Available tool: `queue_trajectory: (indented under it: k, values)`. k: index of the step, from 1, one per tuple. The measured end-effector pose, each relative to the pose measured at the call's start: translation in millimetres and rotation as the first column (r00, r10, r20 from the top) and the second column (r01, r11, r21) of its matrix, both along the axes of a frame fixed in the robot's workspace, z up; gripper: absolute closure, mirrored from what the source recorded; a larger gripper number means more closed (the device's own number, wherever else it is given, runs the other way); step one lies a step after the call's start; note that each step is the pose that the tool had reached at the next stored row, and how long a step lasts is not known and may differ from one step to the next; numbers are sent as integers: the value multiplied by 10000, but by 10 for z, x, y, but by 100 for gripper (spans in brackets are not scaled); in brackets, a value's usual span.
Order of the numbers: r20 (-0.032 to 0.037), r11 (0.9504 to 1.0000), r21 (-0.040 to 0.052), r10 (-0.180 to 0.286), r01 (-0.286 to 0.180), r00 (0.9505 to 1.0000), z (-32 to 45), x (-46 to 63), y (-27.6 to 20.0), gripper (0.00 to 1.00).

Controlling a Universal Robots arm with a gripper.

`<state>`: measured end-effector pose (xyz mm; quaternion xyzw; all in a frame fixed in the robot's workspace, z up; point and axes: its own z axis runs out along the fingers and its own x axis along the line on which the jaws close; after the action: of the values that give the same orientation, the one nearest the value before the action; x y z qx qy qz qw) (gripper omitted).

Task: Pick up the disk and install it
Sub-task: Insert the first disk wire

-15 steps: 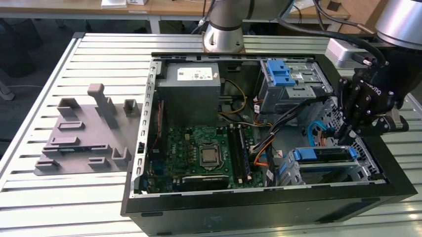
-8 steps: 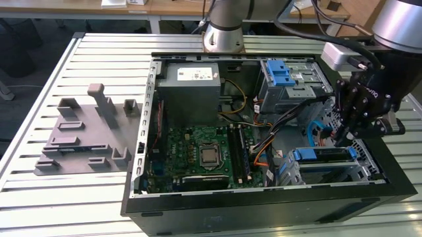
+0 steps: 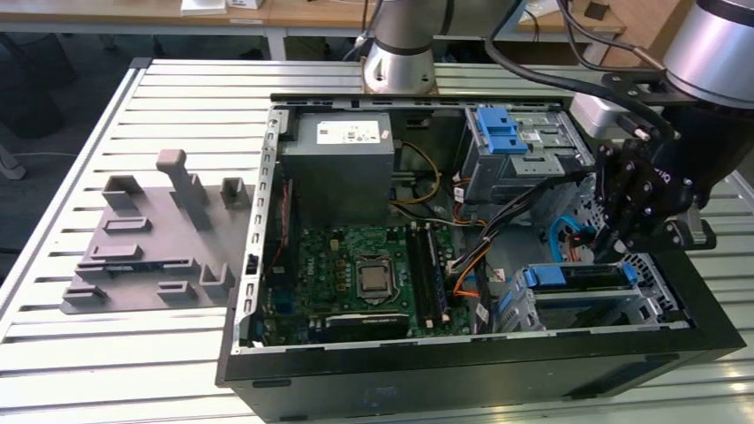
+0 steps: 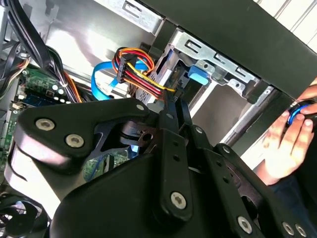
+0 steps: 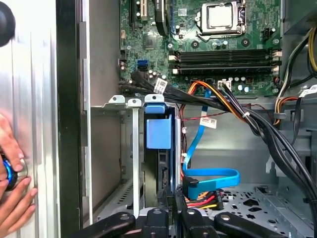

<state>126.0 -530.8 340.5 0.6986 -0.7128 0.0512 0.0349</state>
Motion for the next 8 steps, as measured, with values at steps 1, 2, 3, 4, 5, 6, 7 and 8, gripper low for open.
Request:
queue_trajectory:
  k: [1,2,3,4,5,6,7,8]
  values:
    - [1,10000,13,0,0,10000,-8,0,-1,83]
    - [6,10000,21,1,-1,10000,-13,-1,-3,83]
    - [13,10000,26,1,-1,10000,-18,-4,-4,83]
    - [28,10000,30,0,0,10000,-26,-10,-4,83]
    - [32,10000,43,0,0,10000,-31,-10,-5,83]
    - [33,10000,87,1,-1,10000,-33,-10,-8,83]
    - [33,9999,156,0,-1,10000,-36,-10,-12,83]
    - [33,9998,212,0,-1,10000,-38,-10,-19,83]
